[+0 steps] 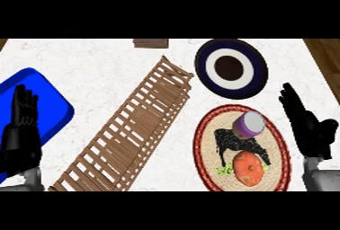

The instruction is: Pick the can from the placemat and place it in the tiered shelf

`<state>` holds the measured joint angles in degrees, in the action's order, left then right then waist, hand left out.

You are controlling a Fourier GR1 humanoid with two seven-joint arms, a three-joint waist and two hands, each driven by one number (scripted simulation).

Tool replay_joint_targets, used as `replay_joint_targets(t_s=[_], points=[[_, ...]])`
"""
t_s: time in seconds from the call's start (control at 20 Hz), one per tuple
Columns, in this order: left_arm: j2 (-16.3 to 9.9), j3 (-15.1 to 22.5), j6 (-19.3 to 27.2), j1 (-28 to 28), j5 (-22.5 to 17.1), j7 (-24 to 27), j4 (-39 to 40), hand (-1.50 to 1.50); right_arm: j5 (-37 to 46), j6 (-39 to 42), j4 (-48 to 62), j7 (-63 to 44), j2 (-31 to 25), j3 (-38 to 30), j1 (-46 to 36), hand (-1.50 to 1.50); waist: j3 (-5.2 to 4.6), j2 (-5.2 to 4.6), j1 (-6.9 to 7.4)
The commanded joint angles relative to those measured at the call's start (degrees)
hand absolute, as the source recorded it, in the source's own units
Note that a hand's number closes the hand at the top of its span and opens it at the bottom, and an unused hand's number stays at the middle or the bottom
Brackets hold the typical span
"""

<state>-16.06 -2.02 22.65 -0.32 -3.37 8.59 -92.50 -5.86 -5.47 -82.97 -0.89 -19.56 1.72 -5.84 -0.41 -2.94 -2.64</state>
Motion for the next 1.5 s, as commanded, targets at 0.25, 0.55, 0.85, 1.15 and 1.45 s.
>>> replay_joint_targets(t_s=[0.25, 0.55, 0.85, 1.15, 1.45], points=[[-1.1, 3.7, -6.5, -1.6, -1.7, -8.7, -1.6, 0.00, -0.7, -5.0, -1.9, -6.9, 3.2, -2.8, -15.2, 1.50, 0.43, 2.91, 3.49], [0.1, 4.9, -7.7, -2.6, -3.0, -14.0, -1.8, 0.00, -6.9, -9.5, -4.0, -0.2, 6.7, -12.0, -8.0, -1.50, 0.45, 3.02, 2.47], [0.3, 4.1, -8.0, -2.8, -3.2, -13.9, -1.7, 0.00, -5.4, 2.9, -18.3, -13.7, -6.2, -6.1, -2.8, -1.50, 0.29, 3.32, 1.56], [-1.6, 1.9, -9.8, -2.5, -5.2, -14.9, -2.8, 0.00, -0.5, 10.8, -23.7, -29.9, -17.7, 0.6, -4.5, -1.50, 0.19, 3.25, 2.55], [0.1, 4.4, -8.3, -3.5, -2.8, -15.3, -2.8, 0.00, 10.8, 15.4, -27.1, -50.4, -25.7, 10.5, -15.0, -1.50, 0.02, 3.19, 3.93]])
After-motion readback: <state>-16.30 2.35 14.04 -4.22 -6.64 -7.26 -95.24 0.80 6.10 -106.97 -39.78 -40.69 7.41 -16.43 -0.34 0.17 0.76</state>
